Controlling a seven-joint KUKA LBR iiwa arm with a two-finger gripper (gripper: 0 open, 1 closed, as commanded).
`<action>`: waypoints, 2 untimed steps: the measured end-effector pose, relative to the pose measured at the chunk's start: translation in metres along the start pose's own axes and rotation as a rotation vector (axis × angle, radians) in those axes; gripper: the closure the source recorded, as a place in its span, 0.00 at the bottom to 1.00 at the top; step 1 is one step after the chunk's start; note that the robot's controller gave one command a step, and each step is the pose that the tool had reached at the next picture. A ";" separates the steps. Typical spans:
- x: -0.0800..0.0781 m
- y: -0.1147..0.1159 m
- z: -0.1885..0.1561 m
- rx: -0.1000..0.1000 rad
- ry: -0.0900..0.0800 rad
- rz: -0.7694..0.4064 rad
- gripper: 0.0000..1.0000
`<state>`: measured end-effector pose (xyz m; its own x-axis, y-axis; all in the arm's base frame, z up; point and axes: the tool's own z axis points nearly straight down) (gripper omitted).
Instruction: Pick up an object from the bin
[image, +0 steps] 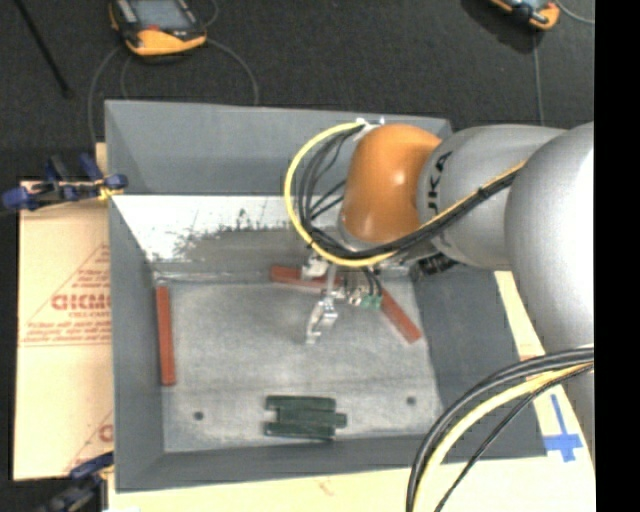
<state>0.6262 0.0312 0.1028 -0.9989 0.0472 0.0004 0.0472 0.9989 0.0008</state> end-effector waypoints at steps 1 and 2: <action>-0.015 -0.018 -0.019 0.003 -0.014 -0.008 0.00; -0.028 -0.006 0.022 -0.003 -0.004 0.138 1.00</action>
Offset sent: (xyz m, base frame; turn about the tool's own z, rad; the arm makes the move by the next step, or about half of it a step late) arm 0.0227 -0.0074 -0.0328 0.1401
